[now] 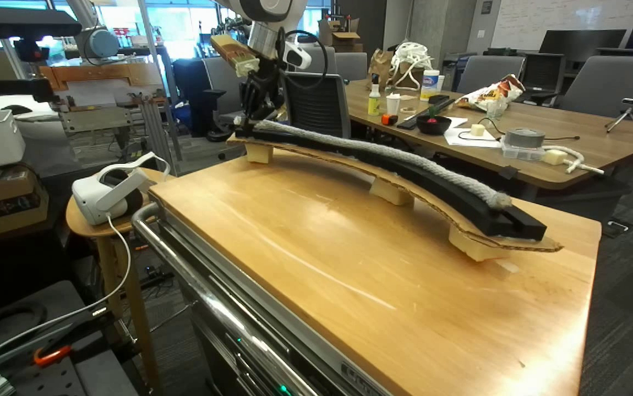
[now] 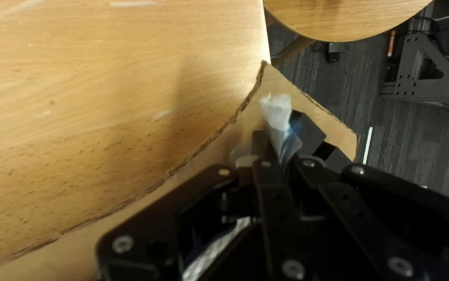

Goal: Put the white rope on the cardboard

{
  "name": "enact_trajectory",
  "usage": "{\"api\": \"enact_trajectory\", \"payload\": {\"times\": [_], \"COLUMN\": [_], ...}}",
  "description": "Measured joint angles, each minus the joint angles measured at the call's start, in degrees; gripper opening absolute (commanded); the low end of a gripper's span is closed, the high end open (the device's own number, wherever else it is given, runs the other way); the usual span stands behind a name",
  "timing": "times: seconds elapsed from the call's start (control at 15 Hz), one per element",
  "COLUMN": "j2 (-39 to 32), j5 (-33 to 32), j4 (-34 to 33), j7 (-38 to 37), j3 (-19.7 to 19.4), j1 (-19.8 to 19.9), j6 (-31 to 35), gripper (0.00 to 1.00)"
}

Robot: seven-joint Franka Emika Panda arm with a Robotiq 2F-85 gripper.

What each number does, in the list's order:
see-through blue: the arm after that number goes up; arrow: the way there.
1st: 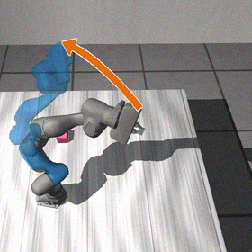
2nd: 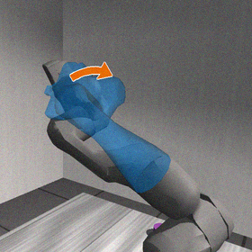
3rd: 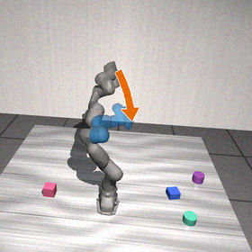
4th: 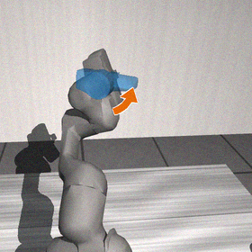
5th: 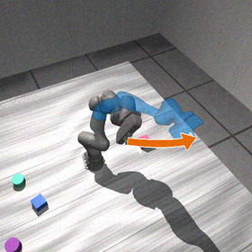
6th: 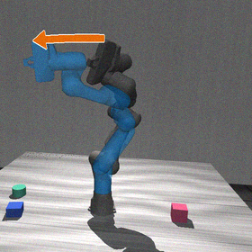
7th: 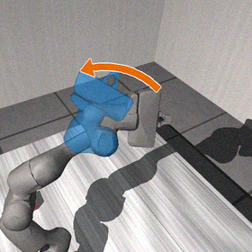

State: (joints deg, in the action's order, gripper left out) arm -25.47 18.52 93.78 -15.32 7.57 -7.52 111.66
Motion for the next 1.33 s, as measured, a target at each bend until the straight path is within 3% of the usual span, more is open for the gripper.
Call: {"api": "enact_trajectory", "payload": {"times": [0.67,0.73,0.8,0.93,1.33], "j2": [0.0,-0.2,-0.5,-1.5,-3.8], "j5": [0.0,0.0,-0.1,-0.2,-0.2], "j4": [-1.7,-2.0,-2.5,-3.8,-6.4], "j7": [0.0,0.0,0.0,0.0,-0.1], "j3": [0.0,0.0,0.0,0.0,0.0], "j1": [-0.6,-0.7,-0.8,-1.0,-1.7], "j6": [-0.5,-1.1,-2.0,-4.3,-6.9], "gripper": [0.10,0.33,0.34,0.47,0.93]}}
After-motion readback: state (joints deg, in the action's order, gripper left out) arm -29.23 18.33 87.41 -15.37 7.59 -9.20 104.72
